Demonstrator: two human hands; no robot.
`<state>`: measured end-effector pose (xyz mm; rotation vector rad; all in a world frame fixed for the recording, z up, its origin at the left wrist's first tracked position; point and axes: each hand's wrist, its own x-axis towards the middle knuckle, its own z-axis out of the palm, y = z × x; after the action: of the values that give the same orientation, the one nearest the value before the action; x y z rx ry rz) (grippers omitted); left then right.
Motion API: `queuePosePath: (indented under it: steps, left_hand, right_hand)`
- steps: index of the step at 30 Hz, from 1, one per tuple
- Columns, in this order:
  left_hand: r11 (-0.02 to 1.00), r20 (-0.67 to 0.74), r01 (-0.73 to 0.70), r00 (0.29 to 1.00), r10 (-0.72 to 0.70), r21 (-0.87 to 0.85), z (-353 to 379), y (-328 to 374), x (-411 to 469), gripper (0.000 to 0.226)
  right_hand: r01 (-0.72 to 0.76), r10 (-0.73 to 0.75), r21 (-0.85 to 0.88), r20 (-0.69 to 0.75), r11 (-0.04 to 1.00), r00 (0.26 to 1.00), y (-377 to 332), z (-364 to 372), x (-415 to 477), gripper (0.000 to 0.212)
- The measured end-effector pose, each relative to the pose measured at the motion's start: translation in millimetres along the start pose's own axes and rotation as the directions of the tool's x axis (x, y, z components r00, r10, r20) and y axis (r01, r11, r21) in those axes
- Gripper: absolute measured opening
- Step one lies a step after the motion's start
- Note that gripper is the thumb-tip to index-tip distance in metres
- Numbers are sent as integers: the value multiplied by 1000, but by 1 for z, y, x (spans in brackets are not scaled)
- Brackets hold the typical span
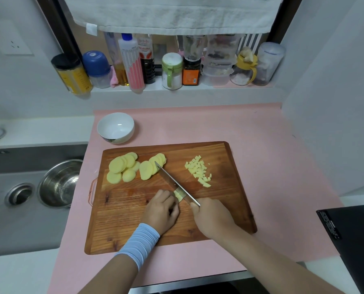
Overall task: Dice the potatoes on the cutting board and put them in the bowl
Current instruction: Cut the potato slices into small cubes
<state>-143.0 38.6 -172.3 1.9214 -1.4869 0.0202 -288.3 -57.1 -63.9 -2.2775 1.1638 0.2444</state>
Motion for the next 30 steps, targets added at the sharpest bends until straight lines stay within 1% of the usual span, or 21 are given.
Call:
queuePosePath:
  steps: [4,9,14,20,26,30]
  left_hand:
    - [1000,-5,1,1000,-1,-7,-1,2,1,7]
    - [1000,-12,10,1000,-10,-5,-1,1,0,6]
    - [1000,-16,0,1000,-1,-19,-2,2,0,8]
    - [1000,-10,2,1000,-2,-21,-1,0,-1,7]
    - [1000,-4,11,1000,-11,-8,1,-2,-4,4]
    - [999,2,-4,1000,4,44,1,-4,-10,11]
  right_hand:
    - [31,-32,-15,-60,999,998,1,3,-11,35]
    - [43,-46,-51,-63,998,997,5,5,-26,36]
    - [18,-19,-63,-13,998,1000,15,2,-31,37]
    - [-13,13,-4,36,1000,999,12,4,-18,33]
    - [-42,42,2,51,999,998,6,4,-10,29]
    - [-42,42,2,54,999,998,7,3,-10,30]
